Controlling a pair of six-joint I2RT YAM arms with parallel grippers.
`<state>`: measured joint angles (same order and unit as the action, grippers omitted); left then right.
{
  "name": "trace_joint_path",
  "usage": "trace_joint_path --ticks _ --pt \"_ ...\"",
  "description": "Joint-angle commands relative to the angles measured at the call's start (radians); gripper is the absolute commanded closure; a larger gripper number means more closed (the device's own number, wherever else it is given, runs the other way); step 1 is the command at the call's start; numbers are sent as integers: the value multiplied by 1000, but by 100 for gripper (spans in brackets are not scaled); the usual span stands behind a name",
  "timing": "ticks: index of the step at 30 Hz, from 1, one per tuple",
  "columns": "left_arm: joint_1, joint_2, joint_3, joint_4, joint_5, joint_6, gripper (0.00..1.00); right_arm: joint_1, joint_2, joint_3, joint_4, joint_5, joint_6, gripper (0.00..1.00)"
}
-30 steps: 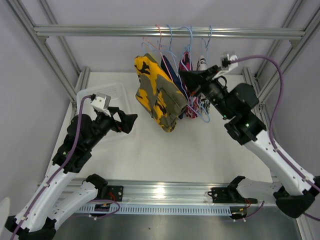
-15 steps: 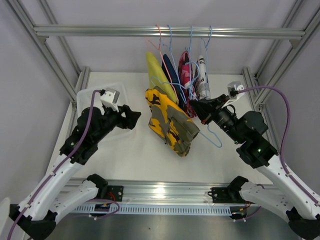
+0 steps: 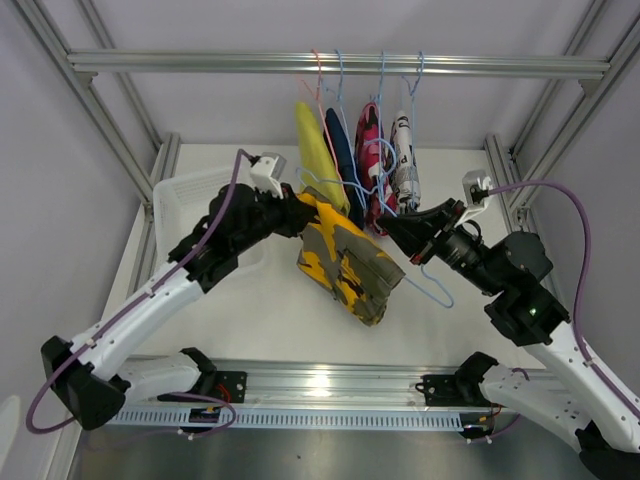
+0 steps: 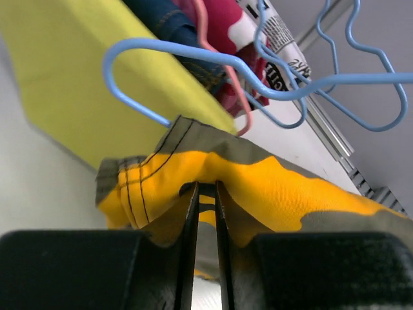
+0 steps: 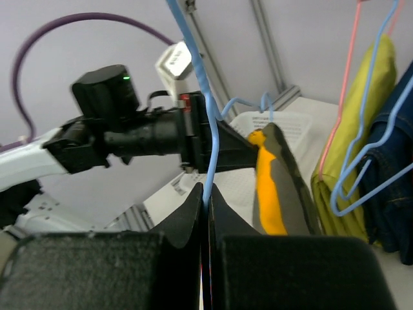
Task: Remove the trousers from the hanger
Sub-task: Pick up the hanger from the clothesline.
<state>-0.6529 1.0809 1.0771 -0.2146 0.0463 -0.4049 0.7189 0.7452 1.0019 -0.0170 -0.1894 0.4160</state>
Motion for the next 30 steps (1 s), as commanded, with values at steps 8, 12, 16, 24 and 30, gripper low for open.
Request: trace_joint_path --ticks 8,12,16,24,30 --pt "-53 183 122 93 -77 -3 82 7 -76 23 224 -217 170 100" --pt "-53 201 155 83 -88 11 82 16 -43 -9 285 -312 234 100" --pt "-54 206 176 67 -88 24 82 45 17 -40 342 -350 268 100" --pt "-54 217 239 -12 -108 103 78 143 134 -17 382 -415 256 93" --pt "-54 229 262 -52 -123 144 77 189 204 33 365 -430 230 91"
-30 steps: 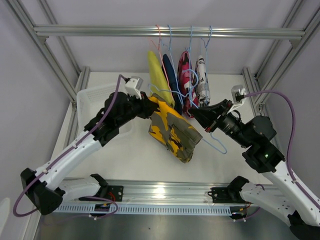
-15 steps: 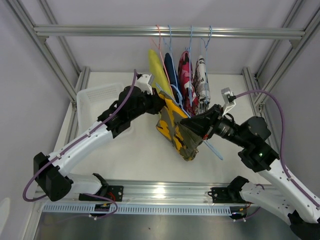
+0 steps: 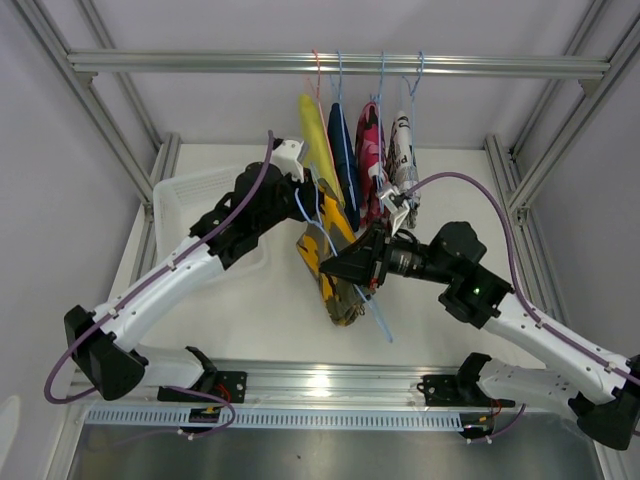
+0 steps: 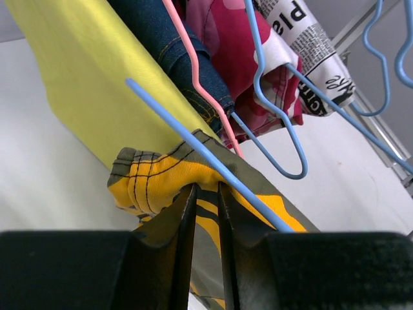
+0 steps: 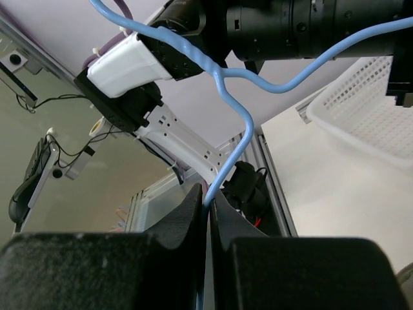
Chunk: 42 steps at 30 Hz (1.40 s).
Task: Remove the trousers from the hanger
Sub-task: Pick up the hanger from the clothesline.
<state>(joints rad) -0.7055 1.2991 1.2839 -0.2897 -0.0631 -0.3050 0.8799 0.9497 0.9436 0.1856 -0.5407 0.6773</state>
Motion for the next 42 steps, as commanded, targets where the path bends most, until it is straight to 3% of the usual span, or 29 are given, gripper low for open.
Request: trace_joint_path --ticks 1,15,19,25,29,35,40,42 --pt "-2 12 57 20 -15 47 76 31 6 101 161 -82 -32 91" --pt "-6 71 120 -11 46 76 72 39 98 104 212 -151 1 87" --pt "-18 74 138 -16 43 92 72 39 110 98 216 -142 -4 100" --pt "-35 88 158 -37 106 133 70 37 112 101 213 -117 -18 100" --pt "-63 71 155 -68 68 150 69 39 90 104 187 -41 -56 100" --pt "-114 -90 100 -164 -95 141 72 37 43 101 190 131 -101 100" --pt "-134 -289 46 -268 -193 132 67 39 15 110 183 200 -142 100" --pt "-135 -348 14 -290 -204 132 59 36 9 107 189 215 -145 100"
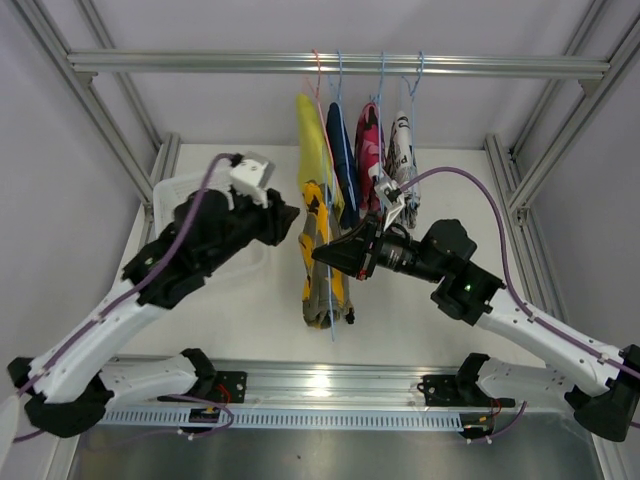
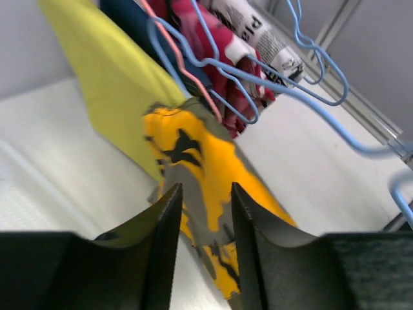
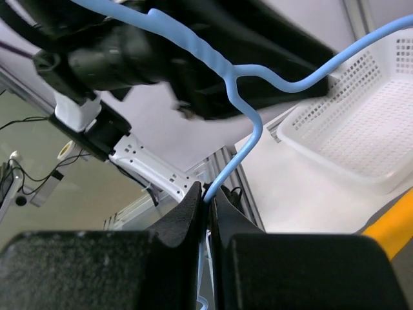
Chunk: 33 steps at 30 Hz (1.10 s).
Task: Remove the trousers from the hanger
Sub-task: Pick up the hanger from the clothesline, then move the hanger to the clothesline.
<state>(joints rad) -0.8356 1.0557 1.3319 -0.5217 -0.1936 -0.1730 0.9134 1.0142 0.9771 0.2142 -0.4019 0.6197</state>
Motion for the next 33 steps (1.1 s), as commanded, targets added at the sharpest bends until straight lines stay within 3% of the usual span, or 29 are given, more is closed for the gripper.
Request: trace_joint_path --ticks 1,9,14,26,33 --pt "-5 -132 -39 -69 -84 0 56 1 -57 72 169 83 -84 100" --pt "-57 -439 -247 -124 -49 -48 36 -10 -34 71 247 136 -58 100" --pt "-99 -585 -491 -49 -95 -105 32 -19 24 116 281 170 -51 100" --pt "-212 -405 -533 173 -266 -148 24 -82 204 339 263 264 -55 100" --pt "-292 -454 -600 269 -336 -114 20 -149 253 367 272 281 -2 100"
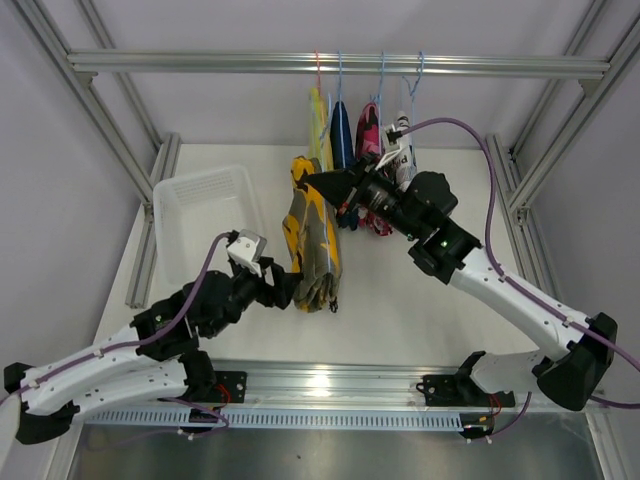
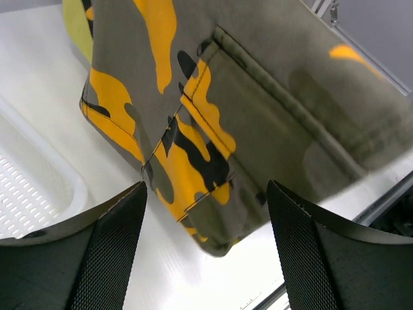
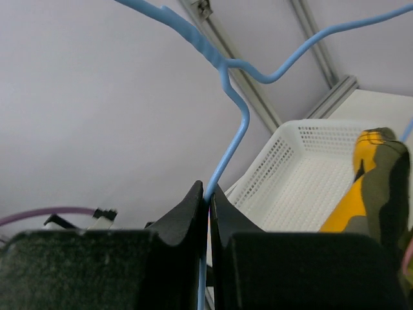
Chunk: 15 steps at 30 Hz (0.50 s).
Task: Remove the trousers from the hanger
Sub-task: Move the hanger to the clothesline.
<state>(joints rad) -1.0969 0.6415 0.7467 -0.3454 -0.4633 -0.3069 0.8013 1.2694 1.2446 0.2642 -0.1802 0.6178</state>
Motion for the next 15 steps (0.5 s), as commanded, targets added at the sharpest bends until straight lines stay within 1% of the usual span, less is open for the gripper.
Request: trace_joint_path --ticks 1,4,8,15 --pt "-37 -52 -32 95 -75 25 20 -45 4 98 239 55 6 100" --pt "-66 -109 -56 112 -98 41 20 -68 33 107 257 45 34 100" --pt "-96 -141 -79 123 -107 58 18 -79 71 121 274 41 53 100" --pt "-132 -66 -38 103 -156 69 15 -67 128 130 337 -4 106 100"
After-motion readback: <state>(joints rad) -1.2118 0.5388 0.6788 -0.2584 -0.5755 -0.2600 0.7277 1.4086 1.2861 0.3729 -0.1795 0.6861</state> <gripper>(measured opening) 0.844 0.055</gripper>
